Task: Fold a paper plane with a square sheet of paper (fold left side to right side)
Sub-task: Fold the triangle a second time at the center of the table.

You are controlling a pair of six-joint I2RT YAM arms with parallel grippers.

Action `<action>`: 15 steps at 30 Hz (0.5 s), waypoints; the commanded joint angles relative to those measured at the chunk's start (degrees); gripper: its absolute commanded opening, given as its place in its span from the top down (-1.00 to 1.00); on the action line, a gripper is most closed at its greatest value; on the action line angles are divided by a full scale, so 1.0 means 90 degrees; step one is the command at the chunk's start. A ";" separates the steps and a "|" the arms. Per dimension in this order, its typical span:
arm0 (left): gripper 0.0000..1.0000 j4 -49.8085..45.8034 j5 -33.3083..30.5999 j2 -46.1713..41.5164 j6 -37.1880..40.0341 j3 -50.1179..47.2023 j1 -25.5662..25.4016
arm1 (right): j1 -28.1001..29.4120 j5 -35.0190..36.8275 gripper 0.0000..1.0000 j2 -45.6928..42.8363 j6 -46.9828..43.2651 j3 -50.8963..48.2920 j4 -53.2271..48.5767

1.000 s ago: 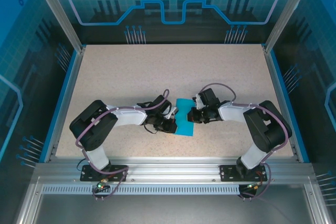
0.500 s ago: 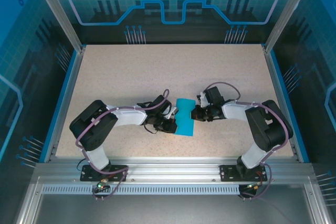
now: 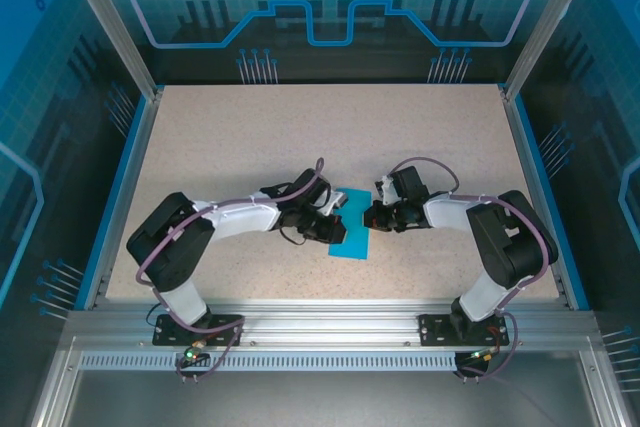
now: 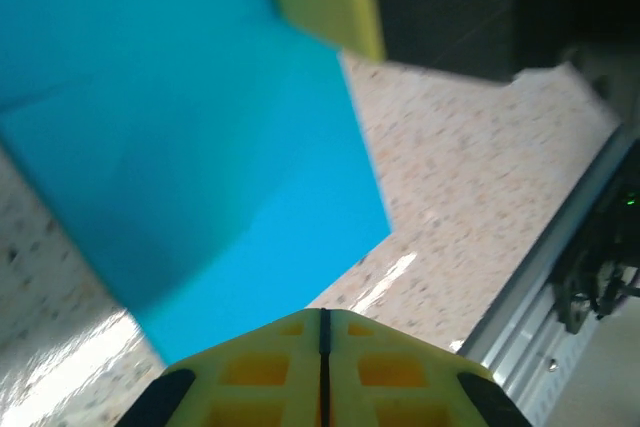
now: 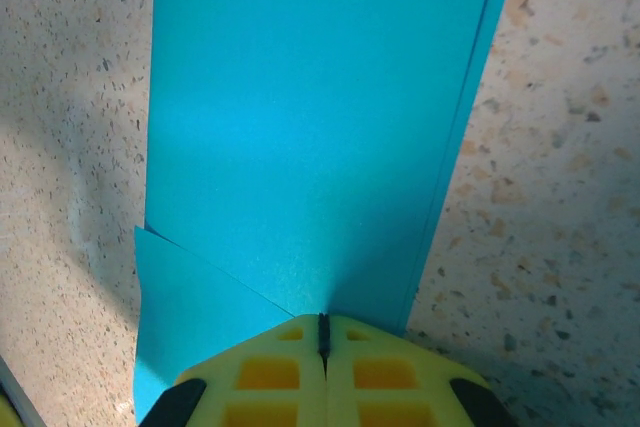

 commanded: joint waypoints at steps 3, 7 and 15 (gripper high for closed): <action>0.81 -0.0249 0.0318 0.0685 0.0319 0.0545 -0.0092 | -0.0020 0.0179 1.00 0.0251 0.0018 -0.0166 -0.0184; 0.82 -0.0295 0.0245 0.0988 0.0397 0.0727 -0.0096 | -0.0011 0.0174 1.00 0.0275 0.0016 -0.0166 -0.0192; 0.82 -0.0303 -0.0017 0.1140 0.0356 0.0613 -0.0104 | -0.0010 0.0176 1.00 0.0284 -0.0001 -0.0156 -0.0253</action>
